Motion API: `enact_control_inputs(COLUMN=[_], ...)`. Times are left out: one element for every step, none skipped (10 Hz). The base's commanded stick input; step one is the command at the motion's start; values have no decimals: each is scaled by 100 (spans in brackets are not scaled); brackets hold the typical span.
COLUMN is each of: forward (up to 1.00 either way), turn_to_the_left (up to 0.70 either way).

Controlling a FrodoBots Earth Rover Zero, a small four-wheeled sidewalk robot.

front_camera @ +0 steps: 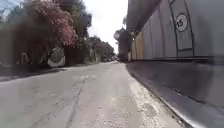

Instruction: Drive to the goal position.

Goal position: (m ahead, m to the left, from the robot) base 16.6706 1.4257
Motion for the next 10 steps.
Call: enact_control_inputs(forward=[100, 100, 100, 100, 100, 100, 100, 100, 100, 100], turn_to_the_left=[0, 0, 0, 0, 0, 0, -4, -32, -39, -40])
